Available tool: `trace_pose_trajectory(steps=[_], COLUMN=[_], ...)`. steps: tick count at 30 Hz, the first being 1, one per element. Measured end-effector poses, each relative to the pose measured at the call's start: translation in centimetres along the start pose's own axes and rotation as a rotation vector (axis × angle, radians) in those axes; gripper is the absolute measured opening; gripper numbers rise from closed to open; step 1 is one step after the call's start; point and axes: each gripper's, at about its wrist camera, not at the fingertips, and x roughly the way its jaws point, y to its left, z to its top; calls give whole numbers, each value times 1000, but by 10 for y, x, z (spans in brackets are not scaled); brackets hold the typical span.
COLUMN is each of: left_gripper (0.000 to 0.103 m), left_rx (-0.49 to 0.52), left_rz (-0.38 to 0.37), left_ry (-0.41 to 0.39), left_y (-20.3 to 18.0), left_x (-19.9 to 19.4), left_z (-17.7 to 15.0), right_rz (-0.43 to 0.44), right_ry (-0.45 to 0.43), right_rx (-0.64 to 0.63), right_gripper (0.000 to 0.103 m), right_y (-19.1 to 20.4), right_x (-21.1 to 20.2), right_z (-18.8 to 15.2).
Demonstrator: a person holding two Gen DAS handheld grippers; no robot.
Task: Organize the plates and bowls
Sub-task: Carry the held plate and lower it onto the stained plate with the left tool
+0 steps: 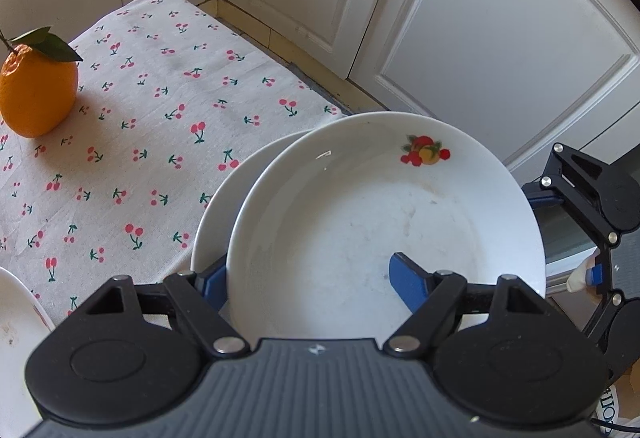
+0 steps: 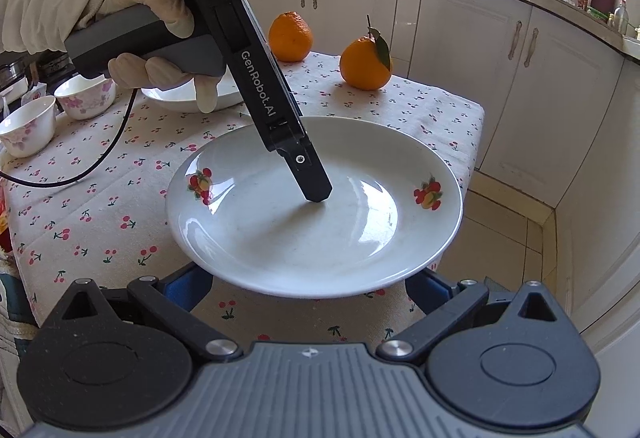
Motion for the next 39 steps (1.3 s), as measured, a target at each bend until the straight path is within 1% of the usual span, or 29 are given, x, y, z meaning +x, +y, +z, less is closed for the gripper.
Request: trace_pose_trajectory(steps=[10, 24, 28, 33, 39], left_gripper=[80, 80, 82, 93, 96], left_rx=[1, -22, -4, 21, 58], left_rz=[6, -16, -4, -13, 18], left_ry=[10, 28, 30, 44, 71], left_y=[1, 5, 1, -5, -14], left_x=[-3, -5, -1, 8, 15], left_z=[1, 6, 11, 17, 19], right_rz=[2, 8, 10, 9, 6], right_ry=[-5, -6, -16, -29, -50], right_rx=[2, 3, 17, 34, 56], right_gripper=[103, 103, 103, 103, 103], right_y=[-1, -2, -3, -3, -1], right_x=[0, 2, 0, -6, -13], right_z=[0, -1, -2, -3, -6])
